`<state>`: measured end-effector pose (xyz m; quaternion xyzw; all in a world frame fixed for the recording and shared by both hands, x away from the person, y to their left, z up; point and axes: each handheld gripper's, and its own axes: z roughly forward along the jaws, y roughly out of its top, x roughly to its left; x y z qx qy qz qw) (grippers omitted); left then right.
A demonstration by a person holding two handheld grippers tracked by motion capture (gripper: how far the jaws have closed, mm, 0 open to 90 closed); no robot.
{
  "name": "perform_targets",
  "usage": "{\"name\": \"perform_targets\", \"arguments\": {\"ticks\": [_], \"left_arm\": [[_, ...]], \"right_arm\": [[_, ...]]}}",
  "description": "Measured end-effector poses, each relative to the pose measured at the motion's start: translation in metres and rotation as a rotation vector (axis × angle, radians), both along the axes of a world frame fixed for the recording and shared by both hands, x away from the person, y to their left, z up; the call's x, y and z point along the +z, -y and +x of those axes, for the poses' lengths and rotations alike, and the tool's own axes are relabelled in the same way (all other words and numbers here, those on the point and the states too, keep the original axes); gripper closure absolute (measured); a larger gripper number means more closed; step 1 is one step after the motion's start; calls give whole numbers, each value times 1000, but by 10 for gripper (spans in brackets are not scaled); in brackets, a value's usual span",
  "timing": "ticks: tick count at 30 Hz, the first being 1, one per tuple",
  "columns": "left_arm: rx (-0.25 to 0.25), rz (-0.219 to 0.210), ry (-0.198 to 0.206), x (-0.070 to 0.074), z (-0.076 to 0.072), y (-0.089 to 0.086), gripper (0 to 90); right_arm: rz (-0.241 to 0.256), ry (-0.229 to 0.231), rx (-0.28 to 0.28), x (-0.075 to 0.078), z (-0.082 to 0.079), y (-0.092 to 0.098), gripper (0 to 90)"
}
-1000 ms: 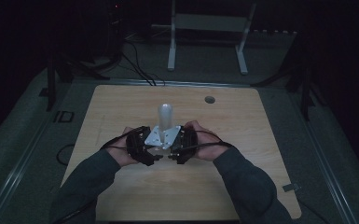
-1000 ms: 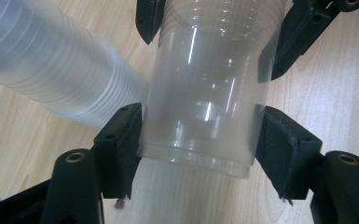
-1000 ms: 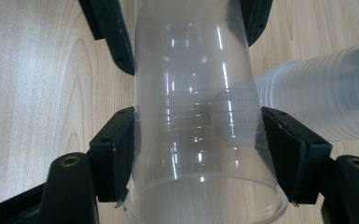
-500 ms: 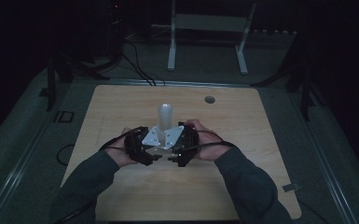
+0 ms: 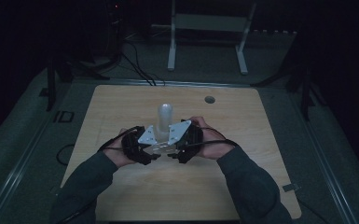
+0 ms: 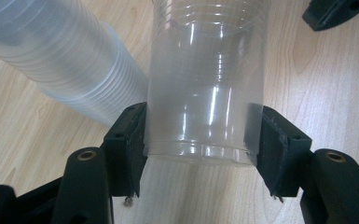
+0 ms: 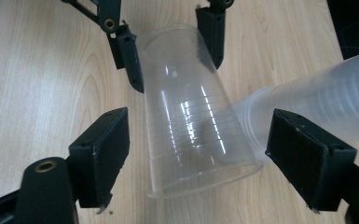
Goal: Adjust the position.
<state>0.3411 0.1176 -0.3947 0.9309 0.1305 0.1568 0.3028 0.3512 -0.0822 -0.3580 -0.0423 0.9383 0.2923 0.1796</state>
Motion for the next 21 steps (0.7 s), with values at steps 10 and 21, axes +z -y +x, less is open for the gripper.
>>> {"name": "perform_targets", "arguments": {"ticks": [10,21], "left_arm": [[25,-47,-8,-1,1,-9,406],[49,-104,-11,-3,0,-19,406]], "right_arm": [[58,11,-35,8,3,11,216],[100,-2,-57,14,6,21,241]]}}
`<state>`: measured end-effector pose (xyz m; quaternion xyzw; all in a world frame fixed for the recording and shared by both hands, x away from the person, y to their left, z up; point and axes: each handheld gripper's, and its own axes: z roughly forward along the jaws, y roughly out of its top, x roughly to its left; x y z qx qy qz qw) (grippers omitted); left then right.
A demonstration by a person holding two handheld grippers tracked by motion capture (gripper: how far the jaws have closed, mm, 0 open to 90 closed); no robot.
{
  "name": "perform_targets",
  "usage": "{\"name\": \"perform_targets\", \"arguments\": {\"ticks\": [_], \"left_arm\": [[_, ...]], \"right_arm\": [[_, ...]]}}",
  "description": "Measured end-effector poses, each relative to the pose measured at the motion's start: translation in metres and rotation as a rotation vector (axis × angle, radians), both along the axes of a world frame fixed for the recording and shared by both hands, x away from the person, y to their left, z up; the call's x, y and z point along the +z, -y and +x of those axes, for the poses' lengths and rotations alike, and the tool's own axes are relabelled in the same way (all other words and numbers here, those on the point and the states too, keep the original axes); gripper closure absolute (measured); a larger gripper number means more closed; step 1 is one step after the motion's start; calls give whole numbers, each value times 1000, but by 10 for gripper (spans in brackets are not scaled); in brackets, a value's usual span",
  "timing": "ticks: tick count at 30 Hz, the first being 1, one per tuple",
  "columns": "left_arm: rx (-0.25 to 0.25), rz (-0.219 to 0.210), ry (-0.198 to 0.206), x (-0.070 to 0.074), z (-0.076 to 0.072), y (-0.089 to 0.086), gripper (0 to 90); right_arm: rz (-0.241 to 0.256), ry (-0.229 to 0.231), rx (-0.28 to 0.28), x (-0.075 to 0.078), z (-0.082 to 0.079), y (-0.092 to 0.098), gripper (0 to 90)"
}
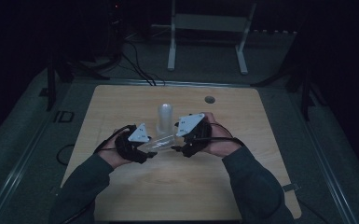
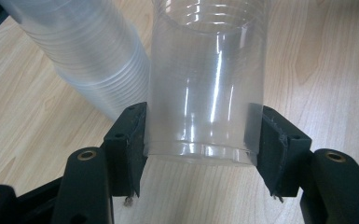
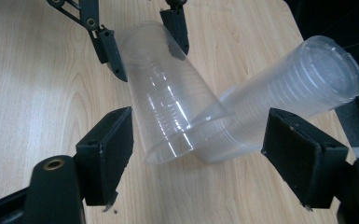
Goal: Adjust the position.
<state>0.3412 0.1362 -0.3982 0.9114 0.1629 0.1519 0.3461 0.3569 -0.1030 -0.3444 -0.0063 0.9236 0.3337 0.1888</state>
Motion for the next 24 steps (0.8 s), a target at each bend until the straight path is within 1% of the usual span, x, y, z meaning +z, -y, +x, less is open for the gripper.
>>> {"name": "perform_targets", "arguments": {"ticks": [5,6,7,13,14,15,17,19,22,24], "left_arm": [[8,-20,2,0,0,-5,406],[15,-37,1,0,-1,-6,407],[15,-37,1,0,-1,-6,407],[34,-81,3,-2,-1,-12,407],[36,-95,3,-2,-2,-13,407],[36,-95,3,-2,-2,-13,407],[37,-112,4,-1,-3,-14,407],[37,-130,5,0,-3,-16,407],[40,-159,5,1,-3,-18,407],[44,-168,8,0,-4,-19,407]], "right_arm": [[23,-4,-10,3,1,3,241],[38,-10,-15,3,2,5,242],[38,-11,-22,3,2,5,242],[50,-20,-31,2,3,9,242],[57,-25,-33,1,4,10,242],[57,-25,-33,1,4,10,242],[65,-33,-36,1,5,12,242],[70,-48,-35,2,5,13,272],[79,-57,-33,1,4,14,274],[81,-58,-33,1,4,15,274]]}}
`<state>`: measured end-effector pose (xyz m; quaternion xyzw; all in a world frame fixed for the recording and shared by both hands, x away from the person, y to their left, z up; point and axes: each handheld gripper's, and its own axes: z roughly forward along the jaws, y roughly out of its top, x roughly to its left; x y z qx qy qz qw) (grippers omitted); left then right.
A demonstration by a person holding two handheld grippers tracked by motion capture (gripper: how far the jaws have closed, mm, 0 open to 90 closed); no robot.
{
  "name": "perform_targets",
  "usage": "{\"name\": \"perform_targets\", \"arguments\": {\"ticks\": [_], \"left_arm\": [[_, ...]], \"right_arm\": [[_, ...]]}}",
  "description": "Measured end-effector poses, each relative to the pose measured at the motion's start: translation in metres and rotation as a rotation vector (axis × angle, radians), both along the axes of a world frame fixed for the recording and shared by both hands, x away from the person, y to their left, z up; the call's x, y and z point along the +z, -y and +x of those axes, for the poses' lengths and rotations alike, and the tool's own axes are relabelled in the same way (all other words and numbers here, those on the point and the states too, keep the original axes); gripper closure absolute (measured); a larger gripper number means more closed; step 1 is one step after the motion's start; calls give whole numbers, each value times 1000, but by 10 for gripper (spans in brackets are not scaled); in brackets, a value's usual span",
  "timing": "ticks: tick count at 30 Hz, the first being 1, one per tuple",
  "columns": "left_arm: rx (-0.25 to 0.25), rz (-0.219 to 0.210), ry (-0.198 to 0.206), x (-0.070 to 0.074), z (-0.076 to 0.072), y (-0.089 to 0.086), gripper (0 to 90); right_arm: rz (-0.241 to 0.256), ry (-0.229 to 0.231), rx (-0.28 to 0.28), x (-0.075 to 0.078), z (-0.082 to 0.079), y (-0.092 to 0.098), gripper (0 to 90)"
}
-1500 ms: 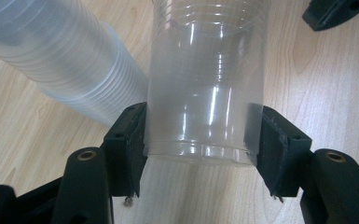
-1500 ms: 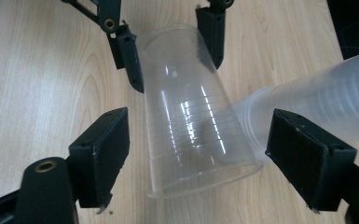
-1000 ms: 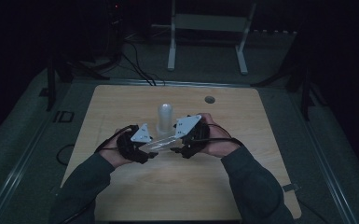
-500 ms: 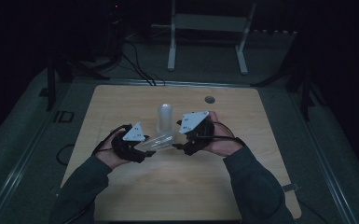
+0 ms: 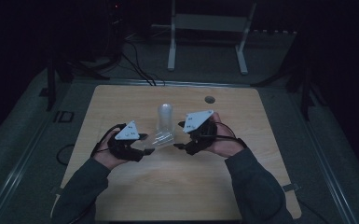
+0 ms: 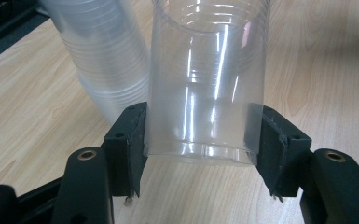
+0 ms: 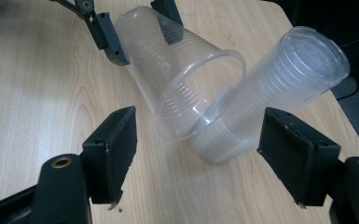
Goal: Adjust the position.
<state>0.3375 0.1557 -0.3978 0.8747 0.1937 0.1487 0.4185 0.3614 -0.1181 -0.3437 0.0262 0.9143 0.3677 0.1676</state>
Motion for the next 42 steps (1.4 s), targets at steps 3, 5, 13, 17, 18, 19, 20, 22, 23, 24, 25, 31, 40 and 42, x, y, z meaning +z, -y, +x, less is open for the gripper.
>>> {"name": "perform_targets", "arguments": {"ticks": [3,5,13,17,18,19,20,22,23,24,25,31,40,42], "left_arm": [[3,-18,-1,0,0,-2,407],[2,-28,-2,0,0,-2,407],[9,-80,10,2,-1,-5,407],[14,-109,11,2,-1,-7,407],[15,-115,11,2,-1,-8,407],[16,-123,11,2,-1,-9,407],[19,-126,13,2,-1,-9,407],[29,-133,17,2,-1,-10,407],[32,-139,19,1,-1,-11,407],[35,-142,21,1,-1,-12,407],[36,-147,22,1,0,-12,407],[40,-193,23,0,-1,-14,407],[30,-248,21,-2,0,-17,407],[26,-261,22,-2,0,-17,407]], "right_arm": [[24,-9,-2,0,0,3,273],[33,-10,-4,-1,1,4,273],[64,-34,-9,-3,2,9,262],[75,-47,-7,-5,1,9,262],[83,-52,-9,-6,1,9,260],[86,-53,-8,-6,1,10,251],[86,-53,-10,-7,1,10,249],[92,-59,-9,-8,2,10,248],[95,-61,-10,-8,2,10,241],[101,-63,-12,-9,2,10,235],[104,-64,-16,-10,2,11,228],[130,-86,-25,-14,3,10,222],[148,-126,-45,-21,6,8,219],[157,-134,-47,-22,6,8,219]]}}
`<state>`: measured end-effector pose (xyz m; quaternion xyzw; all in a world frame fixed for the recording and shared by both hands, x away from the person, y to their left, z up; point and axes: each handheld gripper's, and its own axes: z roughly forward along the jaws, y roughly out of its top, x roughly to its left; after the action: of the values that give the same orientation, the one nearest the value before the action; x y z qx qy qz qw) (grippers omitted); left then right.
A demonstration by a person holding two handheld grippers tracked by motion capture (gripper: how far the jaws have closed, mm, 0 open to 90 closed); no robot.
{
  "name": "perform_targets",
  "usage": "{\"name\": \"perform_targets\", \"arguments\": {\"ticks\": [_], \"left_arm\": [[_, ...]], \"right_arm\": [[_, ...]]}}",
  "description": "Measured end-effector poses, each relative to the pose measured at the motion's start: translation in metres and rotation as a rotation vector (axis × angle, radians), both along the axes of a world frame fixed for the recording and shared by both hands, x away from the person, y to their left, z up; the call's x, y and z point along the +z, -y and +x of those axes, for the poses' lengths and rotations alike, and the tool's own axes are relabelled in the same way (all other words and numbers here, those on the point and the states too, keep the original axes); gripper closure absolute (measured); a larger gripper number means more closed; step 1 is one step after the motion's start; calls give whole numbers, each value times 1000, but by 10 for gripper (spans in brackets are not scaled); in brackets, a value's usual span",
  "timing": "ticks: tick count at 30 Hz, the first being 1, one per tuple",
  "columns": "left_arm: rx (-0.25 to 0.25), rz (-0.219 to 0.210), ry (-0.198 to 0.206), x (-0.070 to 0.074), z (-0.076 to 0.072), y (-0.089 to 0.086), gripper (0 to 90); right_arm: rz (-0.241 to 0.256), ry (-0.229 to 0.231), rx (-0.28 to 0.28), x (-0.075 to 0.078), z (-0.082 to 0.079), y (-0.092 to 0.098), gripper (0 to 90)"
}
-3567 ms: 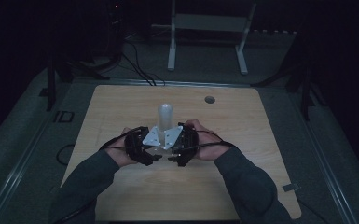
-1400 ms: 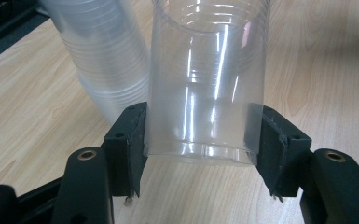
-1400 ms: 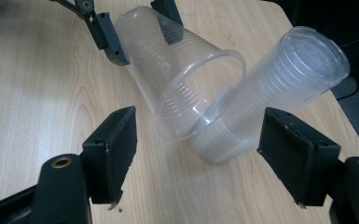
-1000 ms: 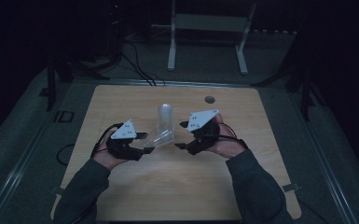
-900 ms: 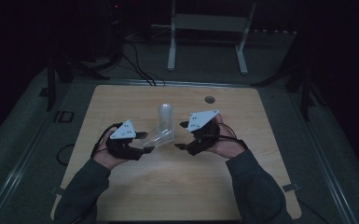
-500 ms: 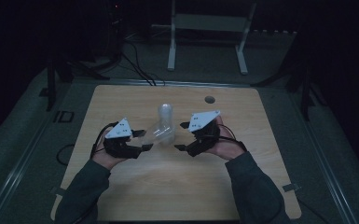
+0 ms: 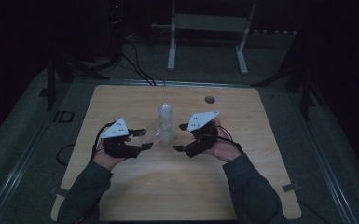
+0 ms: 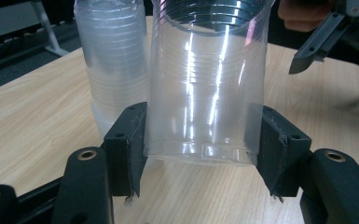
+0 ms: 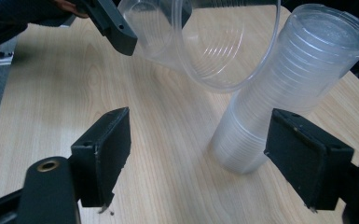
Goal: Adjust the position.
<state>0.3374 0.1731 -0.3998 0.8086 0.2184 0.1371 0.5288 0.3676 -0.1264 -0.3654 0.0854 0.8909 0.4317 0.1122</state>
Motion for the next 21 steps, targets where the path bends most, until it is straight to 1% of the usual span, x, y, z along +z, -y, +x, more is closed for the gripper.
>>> {"name": "perform_targets", "arguments": {"ticks": [4,8,11,16,17,18,21], "left_arm": [[-6,-27,0,0,0,-2,407],[-10,-56,-2,0,0,-3,407],[-9,-59,1,0,0,-4,407],[-14,-69,1,0,0,-4,408],[-18,-72,-1,0,0,-4,408],[-21,-75,-2,-1,0,-4,408],[-23,-76,-2,-1,0,-4,408]], "right_arm": [[32,-20,-2,-1,1,1,218],[55,-25,-6,0,2,1,211],[80,-37,-4,0,2,1,211],[102,-45,1,-1,2,-1,210],[110,-47,0,-1,2,-1,210],[133,-63,0,-2,2,-1,210],[151,-73,-1,-4,3,-2,209]]}}
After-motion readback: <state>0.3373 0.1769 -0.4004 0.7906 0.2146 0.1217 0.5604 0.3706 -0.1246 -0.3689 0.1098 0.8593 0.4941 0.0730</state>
